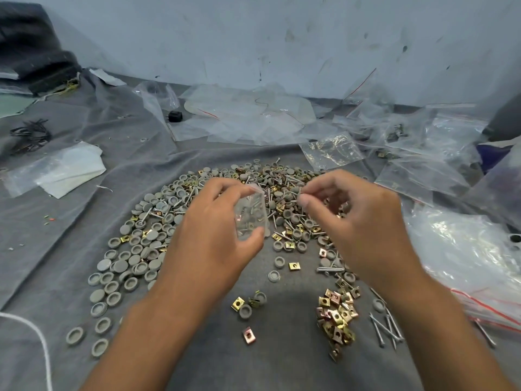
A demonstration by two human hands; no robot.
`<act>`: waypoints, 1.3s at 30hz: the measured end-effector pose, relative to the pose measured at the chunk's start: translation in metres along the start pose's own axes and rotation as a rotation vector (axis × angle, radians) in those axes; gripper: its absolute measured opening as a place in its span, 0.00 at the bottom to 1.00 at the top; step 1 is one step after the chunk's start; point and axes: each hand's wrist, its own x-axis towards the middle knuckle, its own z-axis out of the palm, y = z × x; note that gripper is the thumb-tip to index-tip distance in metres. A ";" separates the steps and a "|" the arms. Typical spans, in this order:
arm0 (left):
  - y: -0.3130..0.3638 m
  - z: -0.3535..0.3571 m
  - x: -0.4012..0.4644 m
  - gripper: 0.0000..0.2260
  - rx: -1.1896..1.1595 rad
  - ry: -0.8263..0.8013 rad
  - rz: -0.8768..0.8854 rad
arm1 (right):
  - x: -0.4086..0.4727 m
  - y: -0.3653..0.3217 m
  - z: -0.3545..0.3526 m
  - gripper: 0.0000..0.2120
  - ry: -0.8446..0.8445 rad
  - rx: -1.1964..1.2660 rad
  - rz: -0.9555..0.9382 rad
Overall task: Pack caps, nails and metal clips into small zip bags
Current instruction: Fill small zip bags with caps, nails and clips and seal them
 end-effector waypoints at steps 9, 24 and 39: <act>0.003 0.000 -0.004 0.24 0.009 -0.019 0.016 | -0.042 0.034 -0.021 0.14 -0.901 -0.469 0.340; 0.017 0.010 -0.006 0.25 0.016 -0.106 0.022 | -0.044 0.044 -0.014 0.07 -0.819 -0.352 0.284; 0.015 0.008 -0.006 0.26 0.035 -0.099 0.028 | -0.045 0.054 -0.016 0.06 -0.834 -0.263 0.264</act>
